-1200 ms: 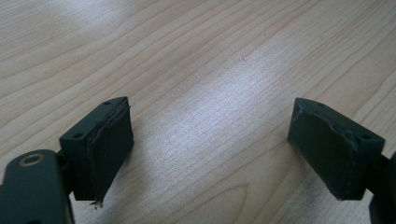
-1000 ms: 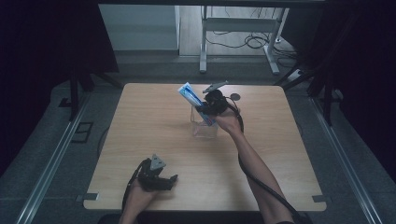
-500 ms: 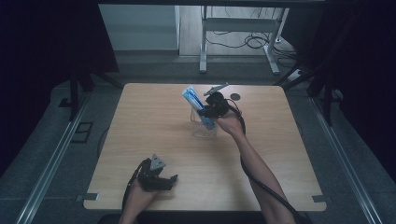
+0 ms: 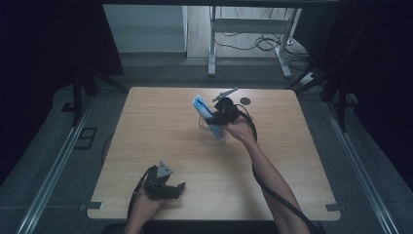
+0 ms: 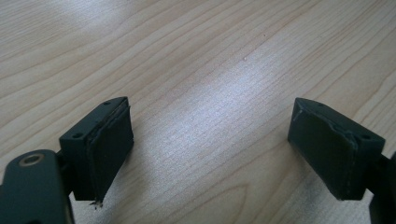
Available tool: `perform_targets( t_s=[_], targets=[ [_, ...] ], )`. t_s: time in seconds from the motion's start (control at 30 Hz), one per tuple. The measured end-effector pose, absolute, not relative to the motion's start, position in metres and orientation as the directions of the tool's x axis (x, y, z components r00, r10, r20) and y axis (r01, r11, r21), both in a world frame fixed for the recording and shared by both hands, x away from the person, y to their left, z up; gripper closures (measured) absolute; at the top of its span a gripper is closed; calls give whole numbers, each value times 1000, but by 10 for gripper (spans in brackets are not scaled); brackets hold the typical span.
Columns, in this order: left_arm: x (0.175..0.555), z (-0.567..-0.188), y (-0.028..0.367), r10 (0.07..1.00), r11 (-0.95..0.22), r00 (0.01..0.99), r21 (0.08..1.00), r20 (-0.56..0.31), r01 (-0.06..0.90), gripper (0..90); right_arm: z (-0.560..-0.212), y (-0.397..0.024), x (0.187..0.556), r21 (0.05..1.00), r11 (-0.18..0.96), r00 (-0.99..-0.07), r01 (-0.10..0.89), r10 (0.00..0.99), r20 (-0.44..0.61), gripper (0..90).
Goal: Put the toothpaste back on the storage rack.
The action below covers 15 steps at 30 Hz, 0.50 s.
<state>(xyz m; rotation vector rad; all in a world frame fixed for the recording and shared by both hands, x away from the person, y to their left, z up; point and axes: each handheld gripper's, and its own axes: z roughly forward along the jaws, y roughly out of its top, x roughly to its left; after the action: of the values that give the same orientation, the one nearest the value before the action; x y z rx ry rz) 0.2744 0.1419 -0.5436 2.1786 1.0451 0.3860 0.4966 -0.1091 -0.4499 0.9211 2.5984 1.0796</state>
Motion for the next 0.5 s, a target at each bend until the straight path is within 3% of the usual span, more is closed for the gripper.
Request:
perform_targets(
  t_s=[0.5],
  targets=[
    [274, -544, 142, 773, -447, 633, 688, -24, 571, 141, -440, -112, 495, 689, 545, -791, 478, 608, 68, 331]
  ],
)
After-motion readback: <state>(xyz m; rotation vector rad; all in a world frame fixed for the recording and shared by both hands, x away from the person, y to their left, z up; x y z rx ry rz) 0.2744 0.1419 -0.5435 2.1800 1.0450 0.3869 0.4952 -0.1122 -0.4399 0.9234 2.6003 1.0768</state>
